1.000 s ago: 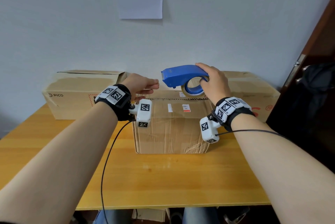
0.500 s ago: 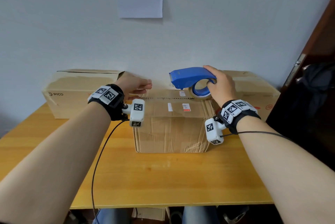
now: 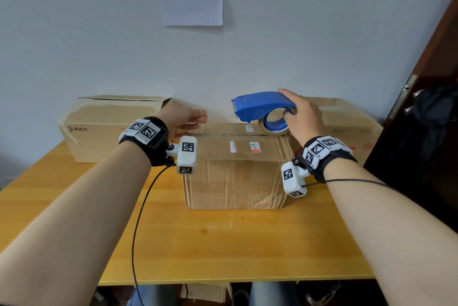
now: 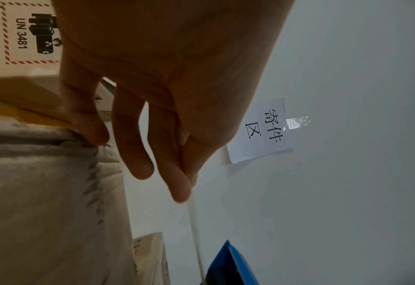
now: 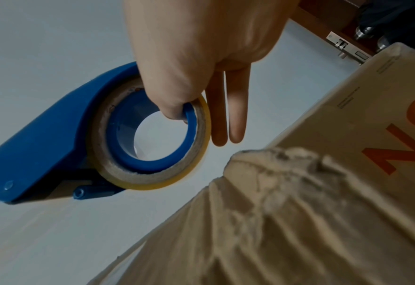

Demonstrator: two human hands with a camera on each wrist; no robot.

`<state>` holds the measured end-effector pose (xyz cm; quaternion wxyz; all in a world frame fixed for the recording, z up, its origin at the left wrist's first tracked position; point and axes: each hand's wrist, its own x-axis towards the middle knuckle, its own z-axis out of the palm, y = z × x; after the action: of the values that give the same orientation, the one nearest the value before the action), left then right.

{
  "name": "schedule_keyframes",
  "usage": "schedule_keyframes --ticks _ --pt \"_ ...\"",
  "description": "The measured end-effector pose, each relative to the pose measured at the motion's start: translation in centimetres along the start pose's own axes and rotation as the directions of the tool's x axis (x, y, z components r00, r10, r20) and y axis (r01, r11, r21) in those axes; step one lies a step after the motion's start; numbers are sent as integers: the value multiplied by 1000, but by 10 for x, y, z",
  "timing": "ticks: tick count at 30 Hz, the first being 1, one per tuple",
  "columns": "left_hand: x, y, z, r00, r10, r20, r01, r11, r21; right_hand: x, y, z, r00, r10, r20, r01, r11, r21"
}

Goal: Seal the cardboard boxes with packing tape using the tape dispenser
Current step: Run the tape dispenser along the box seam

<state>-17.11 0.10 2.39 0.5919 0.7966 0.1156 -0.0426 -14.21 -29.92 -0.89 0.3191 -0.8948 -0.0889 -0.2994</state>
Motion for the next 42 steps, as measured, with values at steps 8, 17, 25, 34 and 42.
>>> schedule_keyframes --ticks 8,17,25,34,42 --pt "7 -16 -21 996 5 -91 -8 999 -40 -3 24 -16 995 86 -46 -85 996 9" --pt "11 -19 -20 994 22 -109 -26 999 -35 -2 26 -15 995 56 -81 -56 998 0" --pt "16 -16 -19 983 11 -184 -24 997 -71 -5 34 -12 962 157 -223 -133 984 118" --pt "18 -45 -37 985 30 -169 -43 996 -74 -19 71 -30 893 329 -309 -261 935 242" --pt "20 -57 -42 983 15 -185 -31 996 -86 -16 64 -27 913 277 -299 -229 955 187"
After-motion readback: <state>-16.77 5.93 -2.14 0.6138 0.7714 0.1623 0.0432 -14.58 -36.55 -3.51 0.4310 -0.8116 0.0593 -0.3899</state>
